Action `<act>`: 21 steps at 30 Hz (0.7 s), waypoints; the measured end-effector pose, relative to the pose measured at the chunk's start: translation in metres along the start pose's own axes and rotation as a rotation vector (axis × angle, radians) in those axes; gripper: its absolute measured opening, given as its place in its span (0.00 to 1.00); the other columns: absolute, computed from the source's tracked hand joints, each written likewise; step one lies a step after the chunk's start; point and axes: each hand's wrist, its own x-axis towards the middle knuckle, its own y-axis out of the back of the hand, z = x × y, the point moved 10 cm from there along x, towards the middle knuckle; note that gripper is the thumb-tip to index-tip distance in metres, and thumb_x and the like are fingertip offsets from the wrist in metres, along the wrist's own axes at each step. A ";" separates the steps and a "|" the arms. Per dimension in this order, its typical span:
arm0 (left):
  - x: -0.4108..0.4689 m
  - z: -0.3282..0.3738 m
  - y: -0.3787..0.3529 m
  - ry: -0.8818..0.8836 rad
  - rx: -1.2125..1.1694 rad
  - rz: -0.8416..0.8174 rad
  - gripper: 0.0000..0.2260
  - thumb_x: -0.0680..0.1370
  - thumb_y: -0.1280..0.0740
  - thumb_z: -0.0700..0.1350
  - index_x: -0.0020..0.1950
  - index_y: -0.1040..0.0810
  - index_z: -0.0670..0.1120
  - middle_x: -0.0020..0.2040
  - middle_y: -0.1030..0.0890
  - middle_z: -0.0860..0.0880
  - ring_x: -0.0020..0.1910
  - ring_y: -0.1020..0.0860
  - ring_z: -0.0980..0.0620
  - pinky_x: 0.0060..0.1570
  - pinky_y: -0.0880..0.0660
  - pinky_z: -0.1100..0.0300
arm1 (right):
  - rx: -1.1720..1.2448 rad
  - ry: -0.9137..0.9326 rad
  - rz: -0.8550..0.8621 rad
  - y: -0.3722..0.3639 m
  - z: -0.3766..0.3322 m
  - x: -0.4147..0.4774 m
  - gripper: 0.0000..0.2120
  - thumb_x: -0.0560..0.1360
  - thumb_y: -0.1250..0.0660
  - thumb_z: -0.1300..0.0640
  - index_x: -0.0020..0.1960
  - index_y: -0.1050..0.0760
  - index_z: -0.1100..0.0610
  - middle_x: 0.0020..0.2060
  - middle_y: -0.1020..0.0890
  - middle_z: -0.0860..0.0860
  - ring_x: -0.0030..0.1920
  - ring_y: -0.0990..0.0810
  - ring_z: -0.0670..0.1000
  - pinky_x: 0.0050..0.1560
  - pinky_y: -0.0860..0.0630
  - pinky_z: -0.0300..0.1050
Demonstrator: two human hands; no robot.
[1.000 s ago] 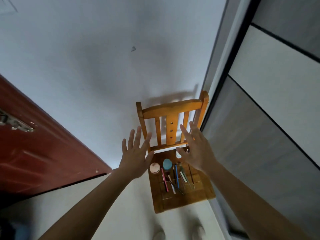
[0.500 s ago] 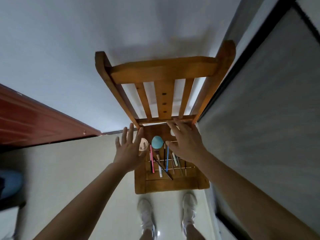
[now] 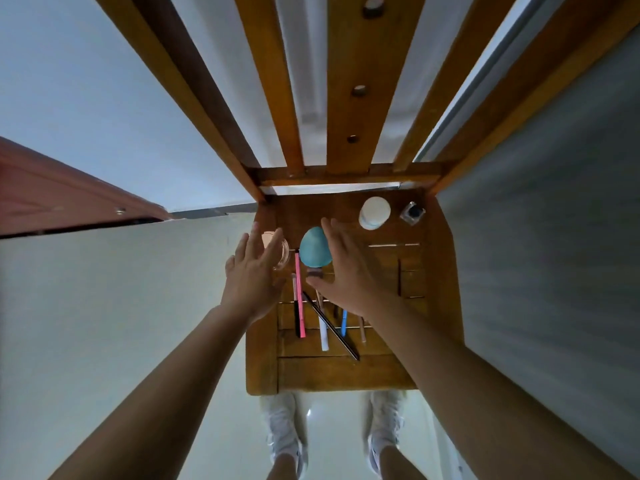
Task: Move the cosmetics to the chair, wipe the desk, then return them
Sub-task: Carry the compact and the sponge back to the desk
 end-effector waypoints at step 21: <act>-0.289 -0.043 0.379 0.254 -0.313 0.729 0.22 0.69 0.25 0.59 0.58 0.23 0.50 0.54 0.19 0.53 0.51 0.22 0.52 0.54 0.25 0.58 | 0.351 0.518 0.383 0.278 -0.278 -0.147 0.39 0.65 0.19 0.47 0.69 0.31 0.58 0.61 0.27 0.52 0.59 0.27 0.45 0.54 0.23 0.34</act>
